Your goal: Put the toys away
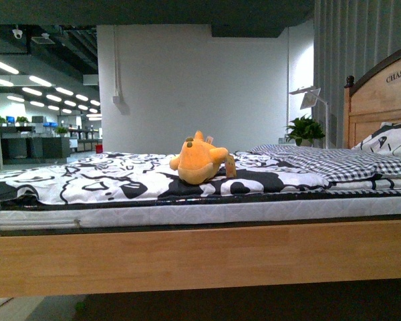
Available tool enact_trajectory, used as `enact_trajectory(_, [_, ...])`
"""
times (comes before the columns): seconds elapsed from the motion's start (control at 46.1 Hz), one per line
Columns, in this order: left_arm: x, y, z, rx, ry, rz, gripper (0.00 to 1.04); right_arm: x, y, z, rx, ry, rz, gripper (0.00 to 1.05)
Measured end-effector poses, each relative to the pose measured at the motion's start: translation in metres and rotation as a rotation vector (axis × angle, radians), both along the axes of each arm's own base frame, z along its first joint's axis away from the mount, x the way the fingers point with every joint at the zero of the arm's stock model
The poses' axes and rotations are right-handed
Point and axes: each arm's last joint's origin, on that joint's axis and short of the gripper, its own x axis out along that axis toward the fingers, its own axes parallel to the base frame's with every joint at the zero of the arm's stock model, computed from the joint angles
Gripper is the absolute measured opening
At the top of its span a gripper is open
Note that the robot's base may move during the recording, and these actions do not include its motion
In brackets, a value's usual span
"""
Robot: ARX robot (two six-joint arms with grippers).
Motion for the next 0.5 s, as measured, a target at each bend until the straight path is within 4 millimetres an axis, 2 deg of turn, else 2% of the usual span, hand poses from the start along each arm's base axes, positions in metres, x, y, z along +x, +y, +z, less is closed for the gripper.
enact_trajectory(0.499, [0.0, 0.0, 0.0, 0.0, 0.0, 0.0, 0.99, 0.0, 0.0, 0.0001, 0.0, 0.0, 0.0, 0.98])
